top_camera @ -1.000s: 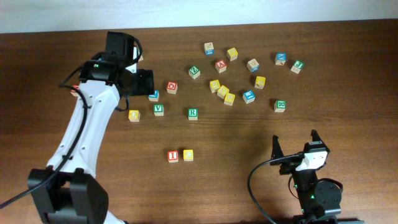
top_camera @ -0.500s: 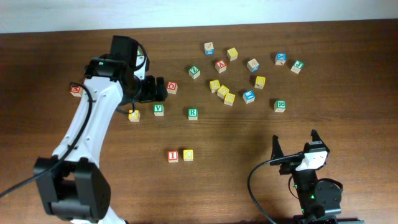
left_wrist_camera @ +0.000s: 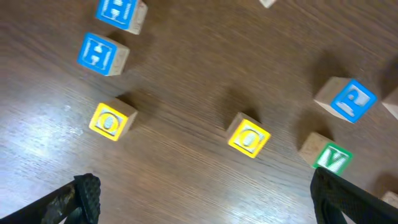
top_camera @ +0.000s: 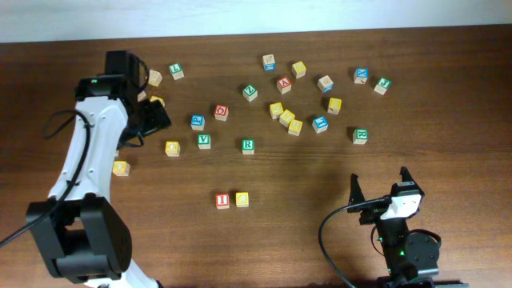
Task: Spell out ICRA
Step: 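Raise the left gripper and move it up-left over the blocks, then lower the left gripper and grasp the green R block, then carry the green R block down and set it right of C, then open the left gripper and move it up-left away from the row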
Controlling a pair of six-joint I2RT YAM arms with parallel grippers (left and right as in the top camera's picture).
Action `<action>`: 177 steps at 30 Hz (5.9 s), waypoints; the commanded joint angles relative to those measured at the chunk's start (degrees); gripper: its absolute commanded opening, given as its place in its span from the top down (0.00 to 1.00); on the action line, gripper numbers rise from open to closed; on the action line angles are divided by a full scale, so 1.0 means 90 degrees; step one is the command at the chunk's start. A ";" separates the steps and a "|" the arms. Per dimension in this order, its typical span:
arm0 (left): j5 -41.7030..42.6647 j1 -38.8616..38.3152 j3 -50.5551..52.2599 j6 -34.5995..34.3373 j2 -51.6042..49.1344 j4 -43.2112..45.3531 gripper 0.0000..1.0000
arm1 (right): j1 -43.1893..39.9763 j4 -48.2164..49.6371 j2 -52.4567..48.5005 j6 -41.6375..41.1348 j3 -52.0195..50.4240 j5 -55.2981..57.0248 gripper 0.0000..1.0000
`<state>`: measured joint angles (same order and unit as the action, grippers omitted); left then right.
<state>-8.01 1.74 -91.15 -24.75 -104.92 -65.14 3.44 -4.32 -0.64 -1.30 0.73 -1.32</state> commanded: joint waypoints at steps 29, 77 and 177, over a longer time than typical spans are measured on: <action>0.0265 -0.3398 0.0291 -0.1151 -0.1780 0.1938 0.38 | 0.0034 -0.0024 0.0039 0.0002 -0.0046 0.0056 0.02; 0.1214 -0.3682 0.0211 -0.0551 0.0308 0.0947 0.75 | 0.0034 -0.0024 0.0039 0.0002 -0.0046 0.0056 0.02; -0.0124 -0.0546 -0.0168 -0.0903 -0.0046 -0.0440 0.01 | 0.0034 -0.0024 0.0039 0.0002 -0.0046 0.0056 0.02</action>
<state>-8.45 -3.97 -95.13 -33.74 -104.64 -70.65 3.44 -4.32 -0.64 -1.30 0.73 -1.32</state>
